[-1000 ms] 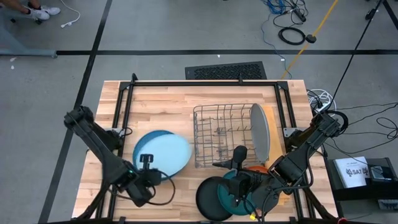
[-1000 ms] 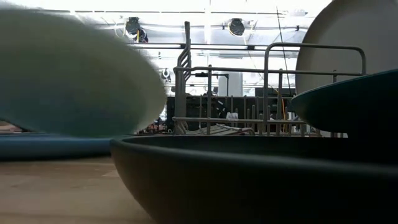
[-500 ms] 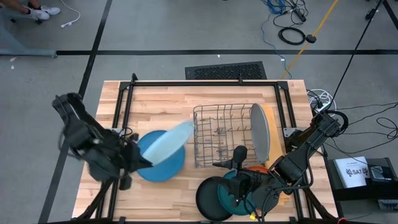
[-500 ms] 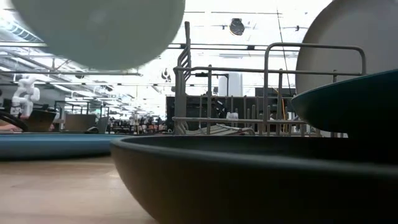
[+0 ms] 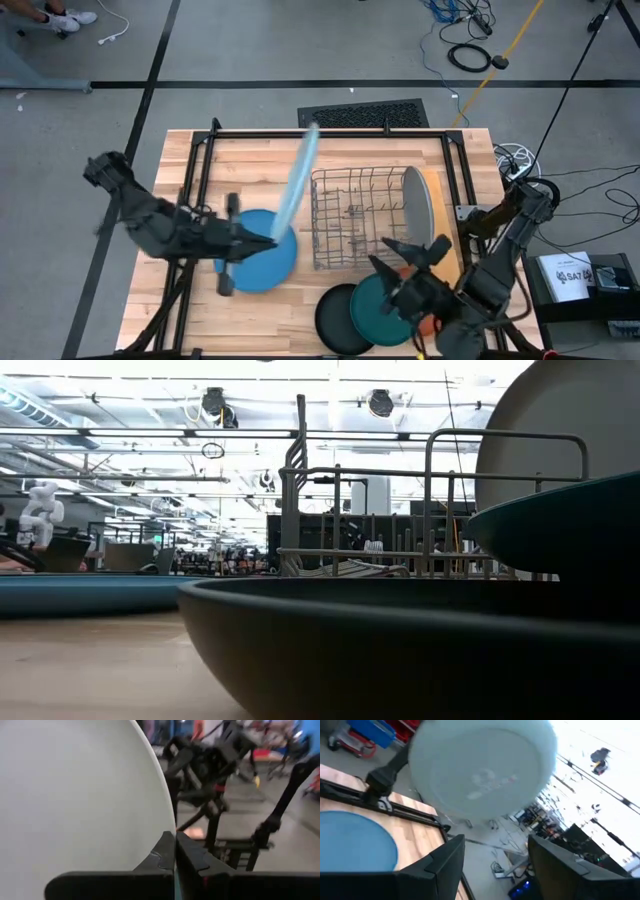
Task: Sort dishes
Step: Put the light blue plate into the dish rack
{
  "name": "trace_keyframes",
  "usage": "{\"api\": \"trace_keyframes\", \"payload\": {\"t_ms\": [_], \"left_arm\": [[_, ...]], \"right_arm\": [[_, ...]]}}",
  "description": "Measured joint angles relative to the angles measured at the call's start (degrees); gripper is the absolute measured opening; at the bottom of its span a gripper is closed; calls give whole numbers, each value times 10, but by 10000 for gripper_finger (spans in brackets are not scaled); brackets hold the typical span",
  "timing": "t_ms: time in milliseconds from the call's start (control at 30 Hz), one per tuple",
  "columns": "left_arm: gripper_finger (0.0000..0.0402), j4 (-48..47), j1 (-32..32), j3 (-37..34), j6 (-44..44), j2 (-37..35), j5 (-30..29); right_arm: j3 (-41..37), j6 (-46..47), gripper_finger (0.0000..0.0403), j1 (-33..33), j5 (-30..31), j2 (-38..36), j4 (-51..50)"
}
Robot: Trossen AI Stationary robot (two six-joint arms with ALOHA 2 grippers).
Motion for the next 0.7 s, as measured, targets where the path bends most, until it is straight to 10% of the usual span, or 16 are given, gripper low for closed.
{"api": "trace_keyframes", "payload": {"t_ms": [700], "left_arm": [[0, 591, 174, -95, -105, 251, 197]], "right_arm": [[1, -11, 210, 102, 1, -24, 16]]}}
